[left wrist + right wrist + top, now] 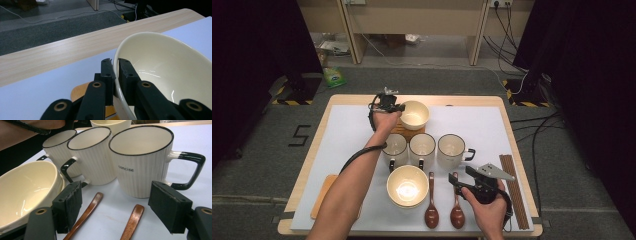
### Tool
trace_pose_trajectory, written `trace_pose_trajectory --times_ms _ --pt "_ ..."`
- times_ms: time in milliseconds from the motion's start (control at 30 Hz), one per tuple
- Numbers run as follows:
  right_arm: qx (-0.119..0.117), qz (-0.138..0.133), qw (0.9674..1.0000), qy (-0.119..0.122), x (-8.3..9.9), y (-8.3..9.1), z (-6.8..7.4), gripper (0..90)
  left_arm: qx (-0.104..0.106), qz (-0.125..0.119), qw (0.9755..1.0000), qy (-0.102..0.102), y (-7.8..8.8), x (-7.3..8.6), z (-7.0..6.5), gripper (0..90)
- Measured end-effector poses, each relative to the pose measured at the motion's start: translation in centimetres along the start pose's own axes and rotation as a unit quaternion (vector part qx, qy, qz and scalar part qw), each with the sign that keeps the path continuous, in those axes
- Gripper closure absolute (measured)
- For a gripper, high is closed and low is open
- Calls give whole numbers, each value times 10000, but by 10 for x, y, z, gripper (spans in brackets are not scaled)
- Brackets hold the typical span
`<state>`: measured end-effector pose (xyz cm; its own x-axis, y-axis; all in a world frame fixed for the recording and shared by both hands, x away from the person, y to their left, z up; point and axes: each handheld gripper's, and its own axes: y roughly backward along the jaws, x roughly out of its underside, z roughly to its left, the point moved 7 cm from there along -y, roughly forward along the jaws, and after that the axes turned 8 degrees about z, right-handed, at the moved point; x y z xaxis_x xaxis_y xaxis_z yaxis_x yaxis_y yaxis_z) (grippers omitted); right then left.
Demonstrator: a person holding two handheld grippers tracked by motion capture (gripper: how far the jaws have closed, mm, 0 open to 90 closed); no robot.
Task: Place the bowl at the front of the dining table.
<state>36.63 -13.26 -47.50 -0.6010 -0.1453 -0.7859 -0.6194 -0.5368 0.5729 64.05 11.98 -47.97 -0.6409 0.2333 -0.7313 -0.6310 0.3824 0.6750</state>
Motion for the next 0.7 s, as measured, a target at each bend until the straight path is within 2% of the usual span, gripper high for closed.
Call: trace_pose_trajectory --times_ms 700 --pt "14 9 10000 2 0 -1 -1 269 -20 104 9999 20 -8 5 1 820"
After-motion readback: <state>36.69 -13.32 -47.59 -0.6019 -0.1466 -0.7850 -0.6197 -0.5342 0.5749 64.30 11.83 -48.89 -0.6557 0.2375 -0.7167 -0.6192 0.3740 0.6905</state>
